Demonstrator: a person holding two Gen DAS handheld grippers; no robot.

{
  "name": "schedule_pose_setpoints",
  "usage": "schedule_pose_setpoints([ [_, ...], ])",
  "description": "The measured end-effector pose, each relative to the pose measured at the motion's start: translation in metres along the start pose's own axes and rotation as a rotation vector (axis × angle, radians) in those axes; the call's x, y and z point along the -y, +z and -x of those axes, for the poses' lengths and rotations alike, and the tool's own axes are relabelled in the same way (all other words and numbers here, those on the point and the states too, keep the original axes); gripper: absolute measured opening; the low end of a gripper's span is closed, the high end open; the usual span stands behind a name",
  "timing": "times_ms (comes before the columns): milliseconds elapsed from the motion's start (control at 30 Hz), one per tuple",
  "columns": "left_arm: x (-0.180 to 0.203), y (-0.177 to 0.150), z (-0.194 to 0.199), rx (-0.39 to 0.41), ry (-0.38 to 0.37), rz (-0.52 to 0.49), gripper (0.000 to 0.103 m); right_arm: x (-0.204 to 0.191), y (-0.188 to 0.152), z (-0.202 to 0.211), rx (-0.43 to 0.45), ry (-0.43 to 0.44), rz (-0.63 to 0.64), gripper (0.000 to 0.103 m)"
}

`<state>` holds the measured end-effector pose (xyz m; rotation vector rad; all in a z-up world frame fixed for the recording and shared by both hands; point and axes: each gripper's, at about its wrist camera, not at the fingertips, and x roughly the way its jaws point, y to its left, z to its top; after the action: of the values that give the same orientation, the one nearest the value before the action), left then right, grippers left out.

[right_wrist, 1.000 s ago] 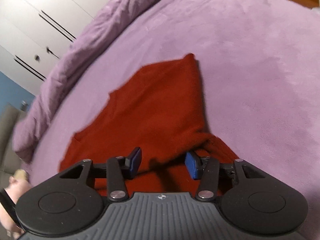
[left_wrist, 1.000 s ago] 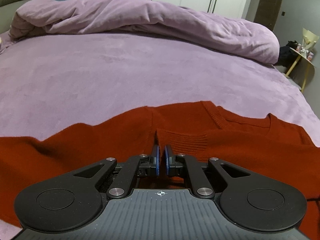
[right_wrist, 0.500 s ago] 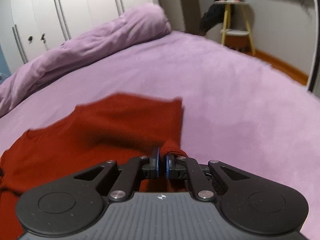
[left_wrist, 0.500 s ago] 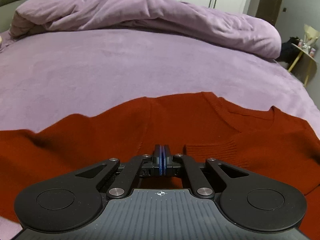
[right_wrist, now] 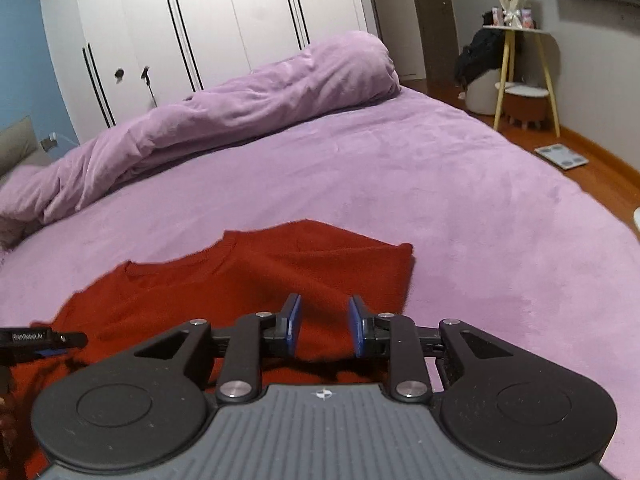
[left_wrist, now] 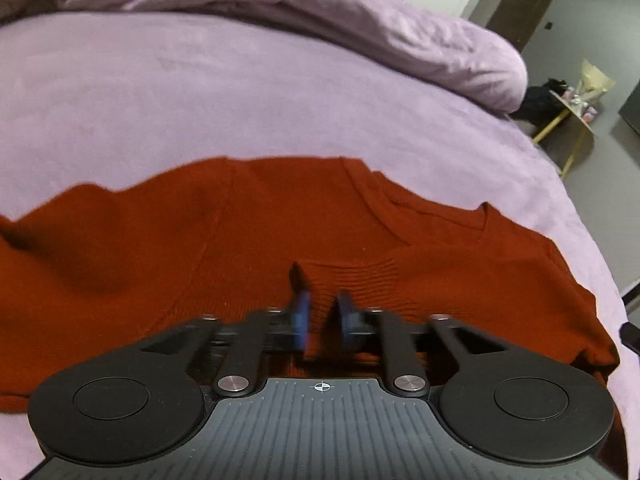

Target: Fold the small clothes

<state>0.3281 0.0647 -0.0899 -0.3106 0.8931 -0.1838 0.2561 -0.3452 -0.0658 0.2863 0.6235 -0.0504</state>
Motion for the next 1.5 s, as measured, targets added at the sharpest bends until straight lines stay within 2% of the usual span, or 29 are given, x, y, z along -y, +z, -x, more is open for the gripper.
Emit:
schedule_pose_setpoints([
  [100,0.003,0.002,-0.003,0.014,0.0,-0.023,0.007,-0.004,0.003,-0.025,-0.046,-0.026,0.015,0.025],
  [200,0.009,0.006,0.01,0.088,0.05,-0.104,0.006,-0.005,0.006,-0.04,-0.068,-0.023,0.001,0.025],
  [300,0.016,0.006,0.017,0.165,0.201,-0.236,0.007,-0.008,0.009,-0.058,-0.088,-0.037,0.013,0.025],
  [367,0.014,0.005,0.014,0.153,0.235,-0.247,0.008,-0.01,0.006,-0.07,-0.102,-0.054,0.044,0.025],
  [433,0.011,0.004,0.008,0.115,0.243,-0.23,0.014,-0.013,0.0,-0.082,-0.112,-0.056,0.084,0.024],
  [500,0.008,0.001,0.008,0.112,0.25,-0.194,0.027,-0.017,-0.006,-0.089,-0.08,-0.073,0.155,0.024],
  [600,0.001,-0.004,0.017,0.132,0.197,-0.114,0.039,-0.023,-0.011,-0.094,-0.048,-0.107,0.268,0.025],
  [700,-0.001,-0.007,0.015,0.103,0.188,-0.11,0.043,-0.025,-0.014,-0.1,-0.023,-0.208,0.358,0.025],
  [800,0.001,-0.009,0.009,0.086,0.208,-0.127,0.049,-0.019,-0.014,-0.104,-0.02,-0.186,0.346,0.025],
  [900,0.004,-0.009,0.008,0.082,0.226,-0.136,0.053,-0.023,-0.013,-0.105,-0.023,-0.202,0.375,0.025],
  [967,0.002,-0.008,0.013,0.072,0.225,-0.109,0.054,-0.033,-0.012,-0.101,-0.026,-0.234,0.402,0.025],
  [1033,0.0,-0.008,0.022,0.074,0.212,-0.086,0.058,-0.04,-0.011,-0.087,-0.027,-0.241,0.37,0.025],
  [1133,-0.008,-0.011,0.038,0.077,0.214,-0.058,0.061,-0.049,-0.017,-0.057,0.009,-0.206,0.299,0.025],
  [1200,-0.024,-0.017,0.057,0.087,0.178,-0.004,0.069,-0.056,-0.028,-0.035,0.017,-0.181,0.26,0.025],
  [1233,-0.033,-0.02,0.066,0.09,0.168,0.026,0.071,-0.059,-0.035,-0.023,0.007,-0.141,0.238,0.025],
  [1400,-0.115,-0.048,0.128,0.162,0.214,0.279,0.072,-0.072,-0.066,0.014,-0.086,0.037,0.126,0.029],
  [1500,-0.178,-0.066,0.157,0.189,0.327,0.417,0.071,-0.078,-0.078,0.015,-0.174,0.11,0.01,0.029],
])
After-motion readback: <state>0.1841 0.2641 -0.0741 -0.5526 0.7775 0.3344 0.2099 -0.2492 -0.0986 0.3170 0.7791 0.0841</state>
